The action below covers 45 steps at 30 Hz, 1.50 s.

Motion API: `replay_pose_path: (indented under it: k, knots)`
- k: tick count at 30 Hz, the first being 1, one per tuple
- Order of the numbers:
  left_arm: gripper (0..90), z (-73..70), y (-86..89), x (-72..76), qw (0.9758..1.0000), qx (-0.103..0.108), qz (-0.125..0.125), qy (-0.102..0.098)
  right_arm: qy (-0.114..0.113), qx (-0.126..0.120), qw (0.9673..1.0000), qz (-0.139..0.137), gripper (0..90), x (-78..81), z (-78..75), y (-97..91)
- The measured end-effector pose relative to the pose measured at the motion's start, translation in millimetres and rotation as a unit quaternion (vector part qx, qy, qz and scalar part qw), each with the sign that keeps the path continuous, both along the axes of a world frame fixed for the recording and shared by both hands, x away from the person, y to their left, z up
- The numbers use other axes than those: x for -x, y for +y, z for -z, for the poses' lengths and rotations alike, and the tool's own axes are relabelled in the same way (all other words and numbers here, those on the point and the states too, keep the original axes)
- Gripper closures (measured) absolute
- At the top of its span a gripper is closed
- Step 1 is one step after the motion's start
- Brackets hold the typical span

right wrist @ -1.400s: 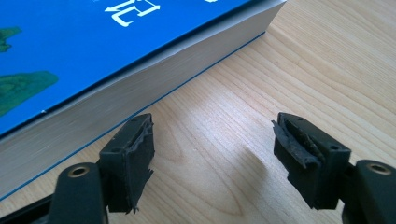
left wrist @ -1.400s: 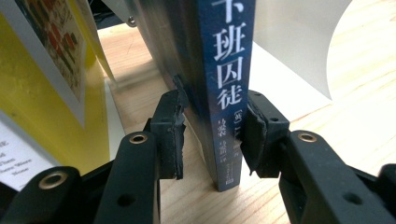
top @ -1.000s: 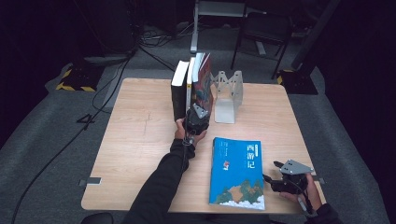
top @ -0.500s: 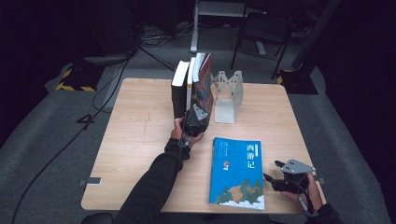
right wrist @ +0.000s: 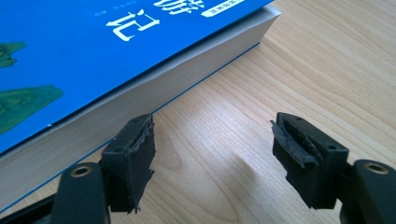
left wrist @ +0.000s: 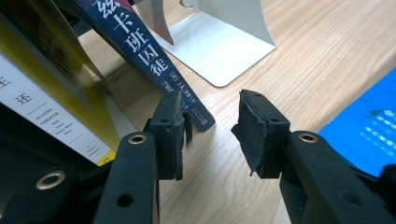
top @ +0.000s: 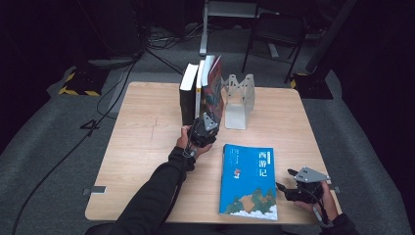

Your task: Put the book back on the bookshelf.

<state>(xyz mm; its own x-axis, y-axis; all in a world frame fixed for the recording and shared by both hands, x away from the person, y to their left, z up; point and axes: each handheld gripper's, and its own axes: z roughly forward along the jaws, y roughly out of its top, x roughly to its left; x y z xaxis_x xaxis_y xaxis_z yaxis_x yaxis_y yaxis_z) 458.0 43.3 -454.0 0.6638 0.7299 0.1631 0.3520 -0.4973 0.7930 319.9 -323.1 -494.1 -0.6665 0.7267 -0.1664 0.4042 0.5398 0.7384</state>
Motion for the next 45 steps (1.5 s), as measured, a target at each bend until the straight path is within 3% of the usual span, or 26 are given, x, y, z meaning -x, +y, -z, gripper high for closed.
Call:
replay_pose_path:
  k: [8, 16, 24, 29, 36, 42, 45]
  knots:
    - [59.4, -2.0, 12.1, 12.3, 0.9998, -0.002, 0.018, 0.006, 0.001, 0.001, 1.0, -0.003, 29.3, 0.6, 0.0, 1.0]
    - [57.8, 0.9, 24.6, 30.9, 0.9988, -0.018, 0.044, 0.012, 0.0, -0.001, 1.0, 0.001, 29.3, 0.7, -0.3, 0.5]
    - [57.2, 3.3, 37.9, 54.5, 0.9961, -0.037, 0.078, 0.021, 0.0, 0.0, 1.0, 0.0, 29.3, 1.7, -0.9, 0.2]
    - [55.6, 7.9, 47.4, 69.3, 0.9927, -0.061, 0.1, 0.028, 0.002, 0.004, 1.0, 0.0, 29.4, 2.0, 0.1, 1.1]
    - [48.7, 16.9, 58.4, 87.2, 0.9904, -0.076, 0.108, 0.041, 0.003, 0.005, 1.0, -0.001, 29.6, 3.7, -2.1, 1.2]
    - [44.3, 25.4, 68.7, 105.6, 0.9871, -0.072, 0.129, 0.06, 0.017, 0.016, 0.9996, -0.018, 29.8, 4.4, 0.0, 2.7]
    - [42.8, 28.9, 74.9, 115.3, 0.987, -0.064, 0.129, 0.071, 0.022, 0.015, 0.9993, -0.028, 29.0, 4.7, 1.3, 4.4]
